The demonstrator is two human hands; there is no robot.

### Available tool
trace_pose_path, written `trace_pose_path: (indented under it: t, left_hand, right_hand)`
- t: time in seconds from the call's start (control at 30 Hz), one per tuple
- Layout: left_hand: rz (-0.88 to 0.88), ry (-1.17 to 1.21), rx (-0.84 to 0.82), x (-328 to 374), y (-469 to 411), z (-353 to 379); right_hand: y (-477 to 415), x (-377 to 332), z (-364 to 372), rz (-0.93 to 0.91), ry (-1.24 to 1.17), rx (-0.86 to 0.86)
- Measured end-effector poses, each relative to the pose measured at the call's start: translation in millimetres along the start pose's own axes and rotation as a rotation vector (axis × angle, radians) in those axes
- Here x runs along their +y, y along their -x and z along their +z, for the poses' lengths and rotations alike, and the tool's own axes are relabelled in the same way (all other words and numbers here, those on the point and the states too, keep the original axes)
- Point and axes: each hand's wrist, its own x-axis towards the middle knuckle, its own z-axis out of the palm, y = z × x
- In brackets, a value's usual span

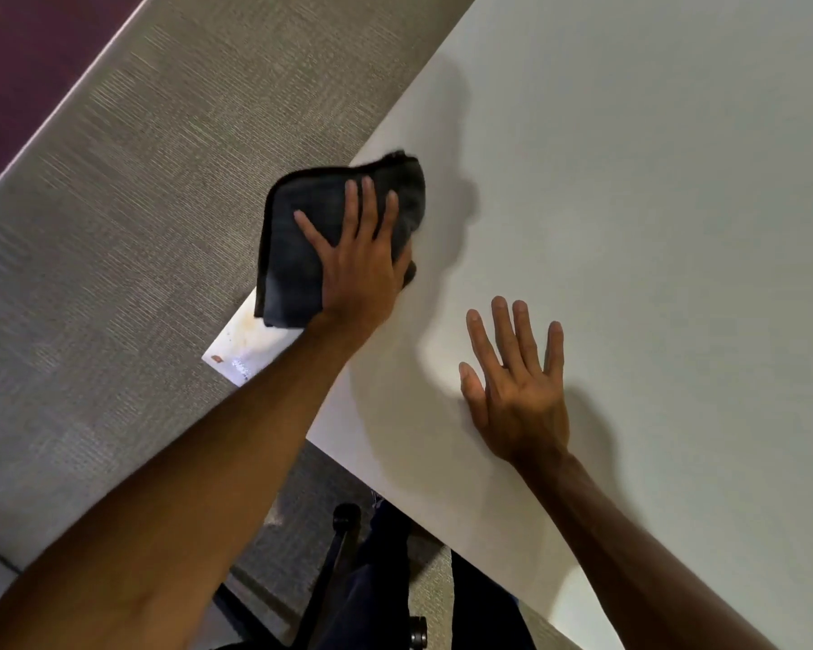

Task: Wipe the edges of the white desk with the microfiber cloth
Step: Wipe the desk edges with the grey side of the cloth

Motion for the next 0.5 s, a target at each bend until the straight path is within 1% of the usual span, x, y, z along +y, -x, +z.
trace_pose_path:
  t: [0.1,0.17,0.33,0.4,0.5]
  left_hand:
    - [-0.174,0.094,-0.05,2.8,-51.9,-9.1]
    - [-0.17,0.134,-0.056,-0.1,-53.3,-7.7]
    - [0.097,0.03,-0.108,-15.3,25.5,-6.1]
    - [0.185,-0.014,-0.08,-19.0,65.7,-4.3]
    - [0.292,-0.05,-0.096,-19.7,115.8,-2.5]
  right_hand:
    - [-0.6,0.1,0.0,-0.006,-0.005,0.017]
    - [-0.3,0.9,0.8,-0.004,-0.013,0.02]
    - [0.2,0.6,2.0,-0.001,-0.016,0.032]
    - [0.3,0.7,1.5,0.002,-0.019,0.029]
    - [-0.2,-0.3,-0.5,0.017,-0.011,-0.039]
